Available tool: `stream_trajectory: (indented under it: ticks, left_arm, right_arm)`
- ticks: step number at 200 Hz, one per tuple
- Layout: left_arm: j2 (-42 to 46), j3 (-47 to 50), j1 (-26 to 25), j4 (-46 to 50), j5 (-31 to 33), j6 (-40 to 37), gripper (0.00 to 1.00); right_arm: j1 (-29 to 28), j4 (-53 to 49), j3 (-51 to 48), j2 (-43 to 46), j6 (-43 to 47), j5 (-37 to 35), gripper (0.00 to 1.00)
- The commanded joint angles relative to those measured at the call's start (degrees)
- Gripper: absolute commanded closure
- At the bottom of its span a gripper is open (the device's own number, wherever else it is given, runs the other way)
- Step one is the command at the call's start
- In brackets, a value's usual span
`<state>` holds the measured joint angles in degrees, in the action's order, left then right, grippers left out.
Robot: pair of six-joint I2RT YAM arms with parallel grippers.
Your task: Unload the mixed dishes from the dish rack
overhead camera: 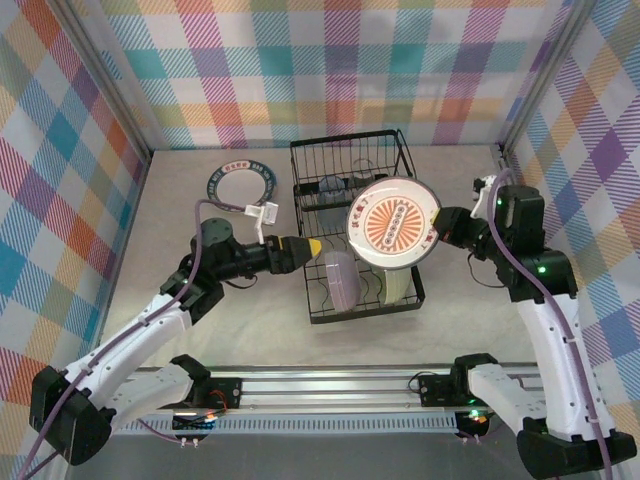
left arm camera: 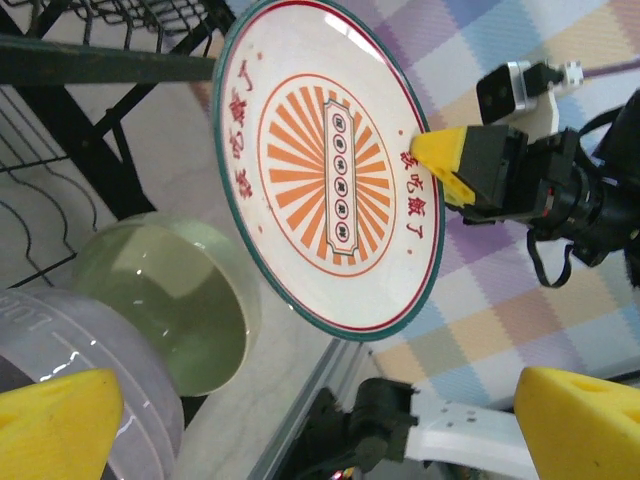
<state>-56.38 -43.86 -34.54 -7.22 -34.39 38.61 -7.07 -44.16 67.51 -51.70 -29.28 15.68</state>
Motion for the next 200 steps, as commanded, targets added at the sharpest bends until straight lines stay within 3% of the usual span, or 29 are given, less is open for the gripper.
stream_trajectory:
  ticks: [1,58,94,158,200]
  left_arm:
    - [-1.2,-4.3,-2.6,7.4,4.8,-6.9,0.0]
    - [-6.9,-9.6,-6.2,14.3,10.2,-9.1,0.02]
    - [-10.9,-11.9,-7.0,13.4,11.7,-4.0,0.1]
    - [-14.1,-12.8,-7.5,12.1,13.8,1.2,0.47]
    - [-14.3,-12.2,-7.6,10.9,13.2,2.9,0.64]
  right_arm:
    - [3.0,5.5,-2.9,1.7,-3.2,12.3,1.0]
    - [3.9,9.9,-9.3,3.3,-5.4,19.1,1.0]
    - [3.9,11.8,-11.6,4.5,-5.4,20.3,1.0]
    - [4.0,13.4,-13.5,5.1,-5.6,21.3,1.0]
    - [4.0,15.0,-14.5,5.1,-6.2,22.2,1.0]
